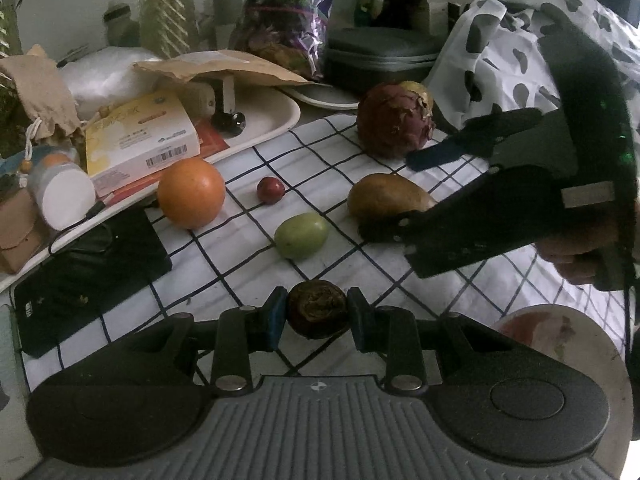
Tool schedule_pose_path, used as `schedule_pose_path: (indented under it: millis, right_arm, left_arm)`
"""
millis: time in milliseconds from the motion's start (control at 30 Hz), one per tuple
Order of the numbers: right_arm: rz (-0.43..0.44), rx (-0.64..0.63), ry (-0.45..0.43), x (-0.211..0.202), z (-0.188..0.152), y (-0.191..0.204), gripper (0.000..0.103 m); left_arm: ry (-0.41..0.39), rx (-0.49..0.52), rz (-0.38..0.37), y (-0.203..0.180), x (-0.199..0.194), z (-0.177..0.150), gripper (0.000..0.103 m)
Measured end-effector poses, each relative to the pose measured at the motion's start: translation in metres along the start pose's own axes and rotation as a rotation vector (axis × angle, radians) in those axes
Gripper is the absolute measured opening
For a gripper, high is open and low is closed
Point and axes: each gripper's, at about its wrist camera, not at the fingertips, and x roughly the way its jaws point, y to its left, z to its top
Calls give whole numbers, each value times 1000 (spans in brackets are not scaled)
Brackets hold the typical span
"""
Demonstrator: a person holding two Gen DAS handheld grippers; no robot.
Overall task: Organize fruits
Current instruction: 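Grasp the dark brown round fruit with the left gripper, then grasp the brown mango with the right gripper while the left gripper holds the dark fruit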
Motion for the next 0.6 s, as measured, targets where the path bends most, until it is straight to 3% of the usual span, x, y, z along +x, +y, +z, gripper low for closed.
schedule_pose_path:
  millis: [100, 133, 167, 600]
  right_arm:
    - [53, 27, 5, 4, 1, -2, 68]
    - [81, 39, 7, 4, 2, -2, 57]
    - [85, 44, 9, 3, 2, -1, 52]
    - [72, 38, -37, -37, -3, 0, 50]
  left_arm:
    - [1, -1, -1, 1, 0, 0, 31]
    - [1, -1, 0, 1, -1, -1, 31]
    - [1, -2, 1, 2, -1, -1, 31]
    - [-46, -3, 7, -4, -21, -1, 31]
